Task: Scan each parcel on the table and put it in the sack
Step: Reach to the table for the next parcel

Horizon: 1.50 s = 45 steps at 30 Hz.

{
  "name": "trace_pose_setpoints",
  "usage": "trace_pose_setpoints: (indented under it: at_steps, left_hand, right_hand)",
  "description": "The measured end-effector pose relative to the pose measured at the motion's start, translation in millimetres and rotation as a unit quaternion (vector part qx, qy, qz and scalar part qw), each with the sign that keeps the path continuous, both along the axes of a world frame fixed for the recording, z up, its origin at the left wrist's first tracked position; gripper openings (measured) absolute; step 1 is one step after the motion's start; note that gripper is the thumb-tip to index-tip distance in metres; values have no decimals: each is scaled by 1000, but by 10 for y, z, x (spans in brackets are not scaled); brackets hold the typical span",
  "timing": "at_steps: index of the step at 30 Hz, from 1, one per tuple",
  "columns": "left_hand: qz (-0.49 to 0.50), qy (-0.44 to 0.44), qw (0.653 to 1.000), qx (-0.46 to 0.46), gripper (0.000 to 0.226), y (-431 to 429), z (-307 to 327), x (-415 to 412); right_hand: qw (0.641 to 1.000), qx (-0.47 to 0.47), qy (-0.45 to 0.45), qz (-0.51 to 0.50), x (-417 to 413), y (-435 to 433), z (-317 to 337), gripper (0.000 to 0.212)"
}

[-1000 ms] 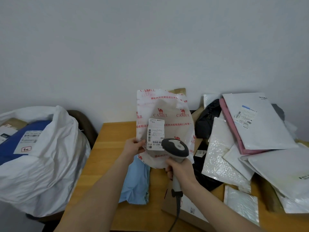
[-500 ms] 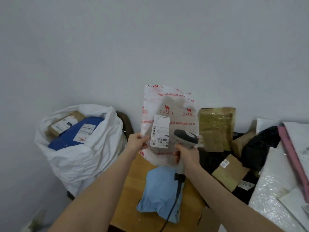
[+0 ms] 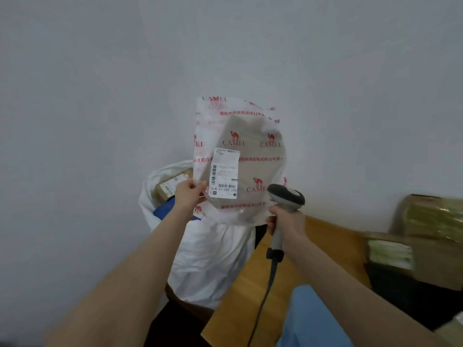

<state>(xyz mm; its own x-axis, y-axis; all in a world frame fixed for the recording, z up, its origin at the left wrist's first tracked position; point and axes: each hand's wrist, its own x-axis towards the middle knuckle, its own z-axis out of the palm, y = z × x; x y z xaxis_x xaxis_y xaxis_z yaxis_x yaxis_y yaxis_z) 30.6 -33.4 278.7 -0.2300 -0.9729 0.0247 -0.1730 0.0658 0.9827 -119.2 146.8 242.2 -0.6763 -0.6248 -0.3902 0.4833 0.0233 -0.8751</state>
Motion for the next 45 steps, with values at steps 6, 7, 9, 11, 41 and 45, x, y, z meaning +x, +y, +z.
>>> trace_pose_setpoints:
  at_steps: [6, 7, 9, 11, 41, 45]
  left_hand:
    - [46, 3, 997, -67, 17, -1402, 312, 547]
    - [52, -8, 996, -77, 19, -1647, 355, 638]
    - [62, -27, 994, -88, 23, -2111, 402, 802]
    - [65, -58, 992, -95, 24, -2492, 375, 932]
    - [-348, -565, 692, -285, 53, -2855, -1189, 207]
    - [-313, -492, 729, -360, 32, -2651, -1007, -133]
  right_hand:
    - [1000, 11, 8, -9, 412, -1191, 51, 7]
    - [1000, 18, 10, -16, 489, -1398, 53, 7]
    - [999, 29, 16, -32, 637, -1783, 43, 7]
    - [998, 36, 23, -44, 750, -2079, 31, 8]
    - [973, 101, -67, -198, 1116, -2526, -648, 7]
    - [964, 81, -106, -232, 1277, -2311, -666, 9]
